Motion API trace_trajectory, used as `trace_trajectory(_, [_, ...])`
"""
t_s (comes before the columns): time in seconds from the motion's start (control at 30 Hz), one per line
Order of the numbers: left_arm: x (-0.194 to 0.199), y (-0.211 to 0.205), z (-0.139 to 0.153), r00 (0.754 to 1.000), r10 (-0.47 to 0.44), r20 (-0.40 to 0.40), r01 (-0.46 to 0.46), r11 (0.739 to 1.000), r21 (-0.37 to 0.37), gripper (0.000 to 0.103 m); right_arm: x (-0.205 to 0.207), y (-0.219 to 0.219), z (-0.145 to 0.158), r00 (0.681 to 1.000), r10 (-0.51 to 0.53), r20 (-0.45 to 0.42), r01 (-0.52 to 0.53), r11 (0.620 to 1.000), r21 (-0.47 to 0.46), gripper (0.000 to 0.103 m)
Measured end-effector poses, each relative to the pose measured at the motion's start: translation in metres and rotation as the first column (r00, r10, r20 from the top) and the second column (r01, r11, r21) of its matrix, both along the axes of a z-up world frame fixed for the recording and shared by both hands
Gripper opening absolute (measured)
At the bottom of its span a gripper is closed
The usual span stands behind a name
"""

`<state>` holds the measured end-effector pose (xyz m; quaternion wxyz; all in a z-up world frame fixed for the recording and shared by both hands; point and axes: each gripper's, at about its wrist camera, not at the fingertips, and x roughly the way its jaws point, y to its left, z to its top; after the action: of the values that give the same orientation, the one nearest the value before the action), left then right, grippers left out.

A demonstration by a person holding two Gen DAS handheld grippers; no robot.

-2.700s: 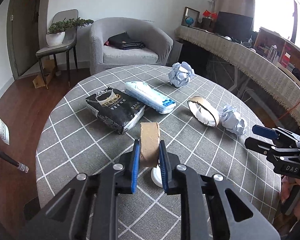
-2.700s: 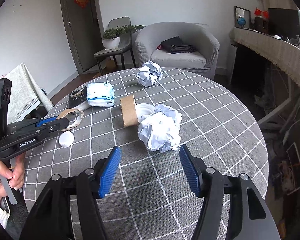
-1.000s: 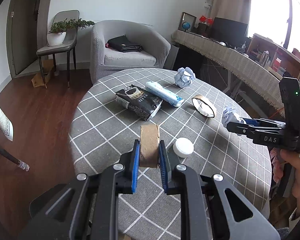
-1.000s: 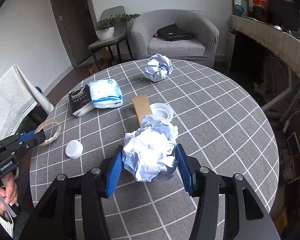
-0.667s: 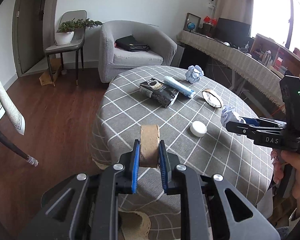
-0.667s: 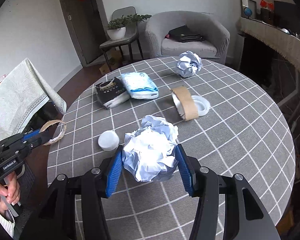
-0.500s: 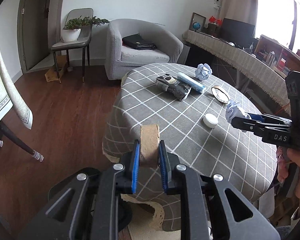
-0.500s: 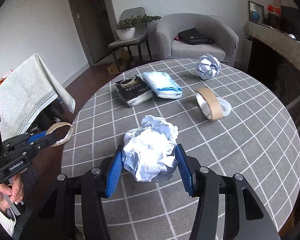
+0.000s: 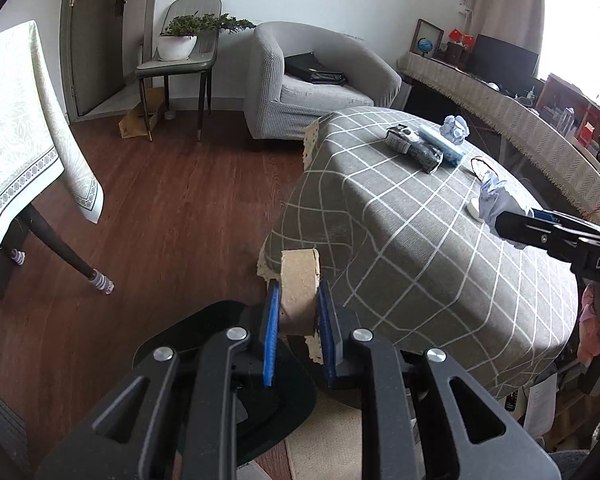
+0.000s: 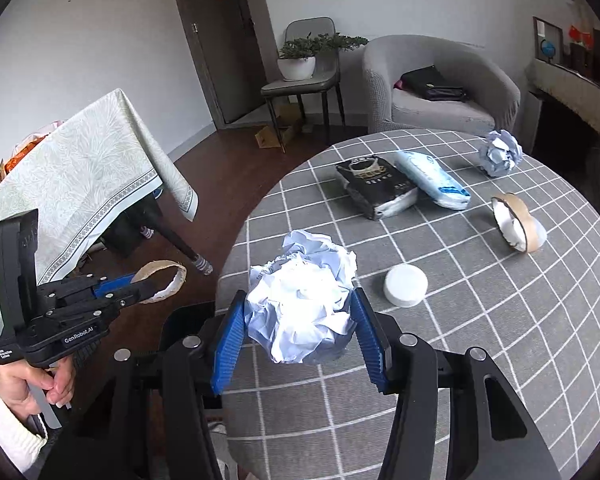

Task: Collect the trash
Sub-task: 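Carry the tape roll and paper ball over the bin with both tools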

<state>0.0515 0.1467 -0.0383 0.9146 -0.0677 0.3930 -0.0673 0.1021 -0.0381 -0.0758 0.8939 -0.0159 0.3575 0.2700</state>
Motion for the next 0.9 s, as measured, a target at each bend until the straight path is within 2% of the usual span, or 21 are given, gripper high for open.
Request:
trace_trajectory(0.4, [-0.001,0.052,-0.059,0.986,0.055,-0.159,-0.052,0.998,0.023,0.020,-0.003,0.066,-0.001,0.995,0.098,-0.010,-0.098,0.995,0.007,0.053])
trace_trajectory(0.53, [-0.001,0.067,-0.083,0.971,0.062,-0.232,-0.061,0.998,0.011,0.020,-0.002,0.092,-0.005,0.991,0.132,-0.025,-0.132,0.991,-0.003,0.053])
trace_trajectory(0.9, [-0.005,0.089,-0.132,0.923,0.080,-0.376,-0.063,0.996,0.056,0.020,0.009,0.149,-0.043,0.975,0.188,-0.119,-0.197,0.978,-0.065,0.053])
